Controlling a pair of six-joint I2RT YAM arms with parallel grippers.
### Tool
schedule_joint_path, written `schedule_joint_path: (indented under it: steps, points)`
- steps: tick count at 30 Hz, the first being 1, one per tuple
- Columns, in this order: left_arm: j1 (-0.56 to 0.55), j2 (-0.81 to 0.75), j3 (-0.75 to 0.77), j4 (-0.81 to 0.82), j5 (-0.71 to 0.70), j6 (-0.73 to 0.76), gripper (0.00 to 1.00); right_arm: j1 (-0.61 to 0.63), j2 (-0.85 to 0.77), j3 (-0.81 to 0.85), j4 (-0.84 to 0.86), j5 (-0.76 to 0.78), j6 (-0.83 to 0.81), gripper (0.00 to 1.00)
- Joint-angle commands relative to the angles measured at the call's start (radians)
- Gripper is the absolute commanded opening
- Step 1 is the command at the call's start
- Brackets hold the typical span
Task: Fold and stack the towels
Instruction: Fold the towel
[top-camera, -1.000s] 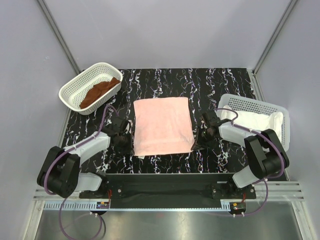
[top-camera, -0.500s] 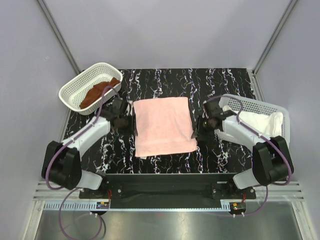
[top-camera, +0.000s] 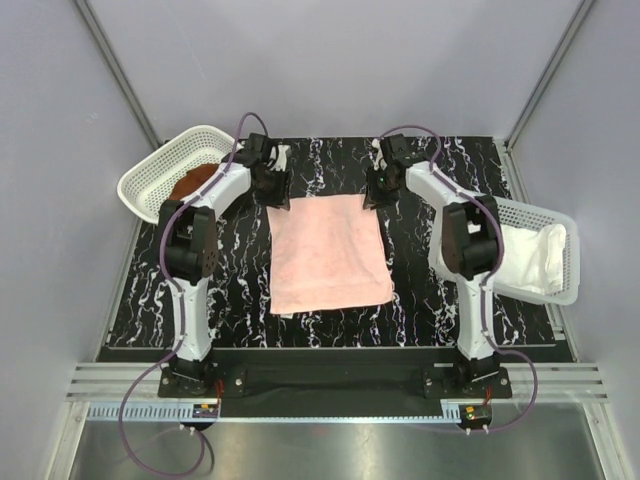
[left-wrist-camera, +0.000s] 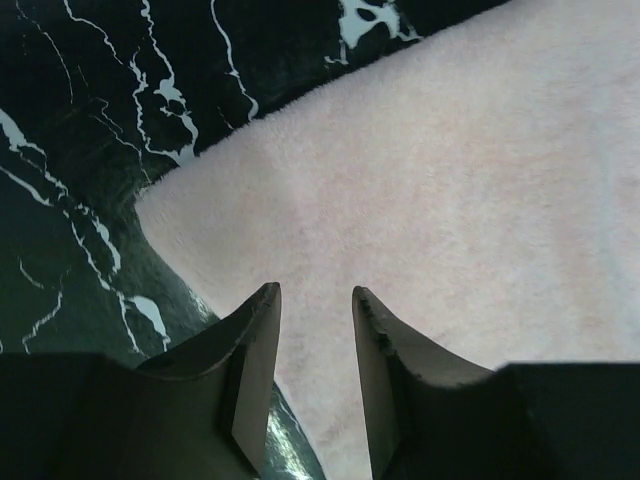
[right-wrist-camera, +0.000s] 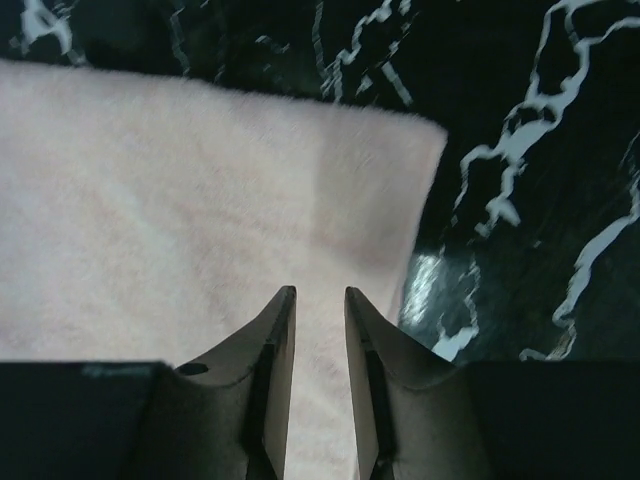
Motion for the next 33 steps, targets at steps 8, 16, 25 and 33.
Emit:
schedule_joint_path:
  steps: [8,16,25,33]
  points:
    - [0.078,0.209,0.207,-0.092,-0.075,0.099,0.41,-0.102,0.246,0.252,-0.079,-0.036,-0.115,0.33]
    - [0.092,0.151,0.198,-0.049,-0.015,0.260,0.52,-0.109,0.229,0.298,-0.054,-0.146,-0.249,0.38]
    - [0.112,0.189,0.262,-0.080,0.033,0.391,0.56,-0.125,0.399,0.524,-0.134,-0.306,-0.307,0.46]
    - [0.144,0.233,0.285,-0.095,0.141,0.496,0.57,-0.150,0.470,0.635,-0.171,-0.460,-0.327,0.46]
